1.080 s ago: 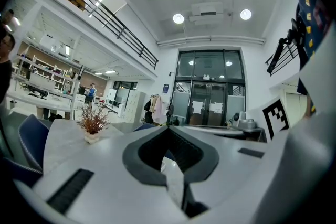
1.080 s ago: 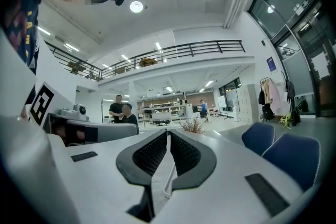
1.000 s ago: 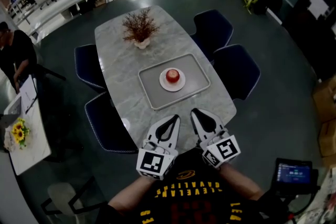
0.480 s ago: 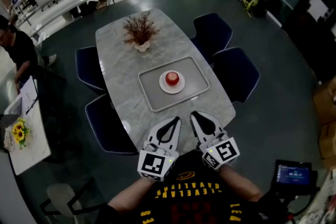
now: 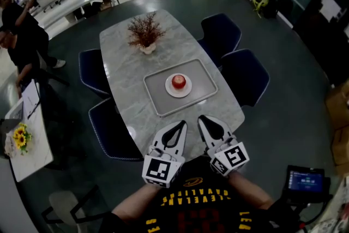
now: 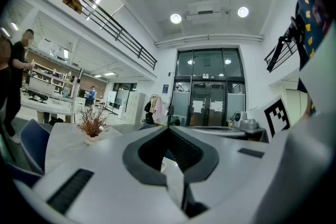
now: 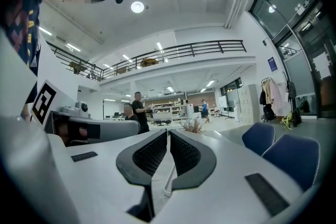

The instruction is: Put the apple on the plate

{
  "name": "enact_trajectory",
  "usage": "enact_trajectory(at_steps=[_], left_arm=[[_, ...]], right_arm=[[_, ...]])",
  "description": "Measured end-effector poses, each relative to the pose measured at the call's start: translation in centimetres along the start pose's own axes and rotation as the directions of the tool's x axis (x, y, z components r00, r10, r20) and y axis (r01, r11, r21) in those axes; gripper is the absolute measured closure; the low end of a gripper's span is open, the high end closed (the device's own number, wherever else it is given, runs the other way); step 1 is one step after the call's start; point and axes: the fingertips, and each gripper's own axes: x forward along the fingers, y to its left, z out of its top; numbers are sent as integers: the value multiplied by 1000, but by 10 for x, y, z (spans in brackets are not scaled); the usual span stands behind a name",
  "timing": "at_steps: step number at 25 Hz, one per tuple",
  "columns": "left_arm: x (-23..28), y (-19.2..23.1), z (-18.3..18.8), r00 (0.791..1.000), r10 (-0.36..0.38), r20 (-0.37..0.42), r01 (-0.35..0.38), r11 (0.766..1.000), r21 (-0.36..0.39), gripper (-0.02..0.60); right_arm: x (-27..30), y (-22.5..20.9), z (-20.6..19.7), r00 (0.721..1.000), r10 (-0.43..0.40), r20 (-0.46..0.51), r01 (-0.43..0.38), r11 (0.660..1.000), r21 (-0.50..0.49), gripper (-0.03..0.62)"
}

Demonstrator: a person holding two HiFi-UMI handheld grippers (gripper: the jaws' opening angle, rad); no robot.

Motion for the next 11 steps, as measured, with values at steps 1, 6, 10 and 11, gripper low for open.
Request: enact_trajectory(at_steps=[1,6,10,11], left_arm=[[0,0,0,1000,1,6,-1,1000,3,578],[1,1,0,1000,5,20,-5,1000,4,578],[0,2,0,1000,-5,-13,5,1000,-11,578],[0,2,1,1000,-6,-16,6,1000,-14,578]], right_arm=[[0,0,-1,1000,0,-1,0,1000,1,563],[0,0,-2,1000,0,-3,0,1000,1,563],[2,0,-1,1000,0,-2,0,1000,-2,563],[2,0,-1,1000,0,-1,0,1000,-2,563]])
